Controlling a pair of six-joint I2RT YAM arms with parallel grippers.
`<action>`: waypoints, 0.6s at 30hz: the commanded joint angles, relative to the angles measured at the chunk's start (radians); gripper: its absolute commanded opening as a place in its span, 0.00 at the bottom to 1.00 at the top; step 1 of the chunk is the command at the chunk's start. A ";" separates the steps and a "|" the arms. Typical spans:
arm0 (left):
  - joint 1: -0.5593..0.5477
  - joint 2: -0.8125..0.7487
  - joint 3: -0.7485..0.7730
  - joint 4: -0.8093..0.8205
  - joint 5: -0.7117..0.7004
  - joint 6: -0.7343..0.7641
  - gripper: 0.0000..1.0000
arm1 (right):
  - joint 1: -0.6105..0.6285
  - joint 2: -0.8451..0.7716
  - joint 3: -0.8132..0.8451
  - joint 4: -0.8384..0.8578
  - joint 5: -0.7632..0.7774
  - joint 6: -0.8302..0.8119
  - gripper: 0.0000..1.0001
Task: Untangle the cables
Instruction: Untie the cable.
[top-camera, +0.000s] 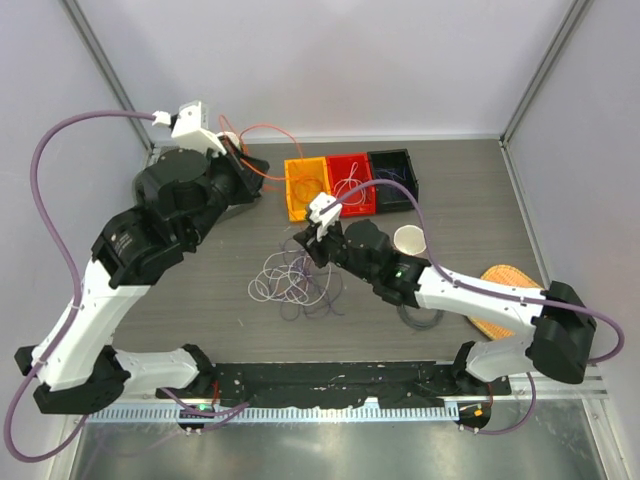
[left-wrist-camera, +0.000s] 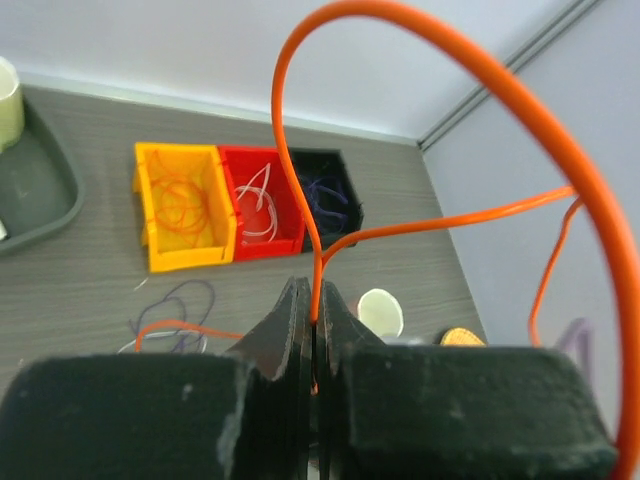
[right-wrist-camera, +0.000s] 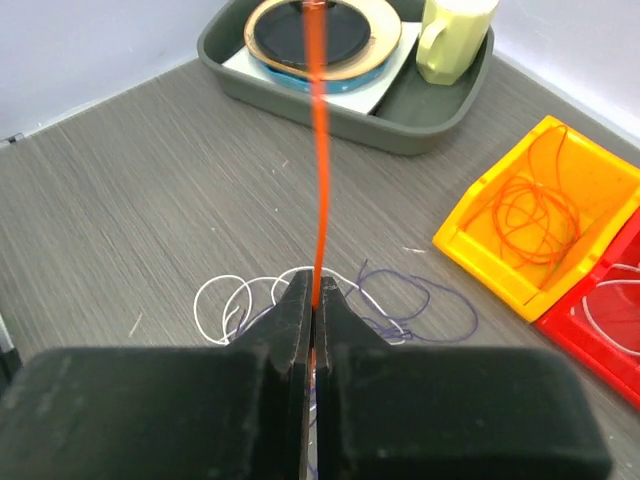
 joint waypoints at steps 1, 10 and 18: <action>0.001 -0.093 -0.181 0.128 -0.128 0.006 0.01 | 0.002 -0.133 0.188 -0.138 -0.011 0.008 0.01; 0.002 -0.257 -0.576 0.255 -0.137 -0.070 0.00 | 0.001 -0.257 0.483 -0.211 -0.054 -0.012 0.01; 0.002 -0.326 -0.663 0.267 -0.102 -0.080 0.00 | 0.001 -0.220 0.496 -0.274 -0.141 -0.169 0.01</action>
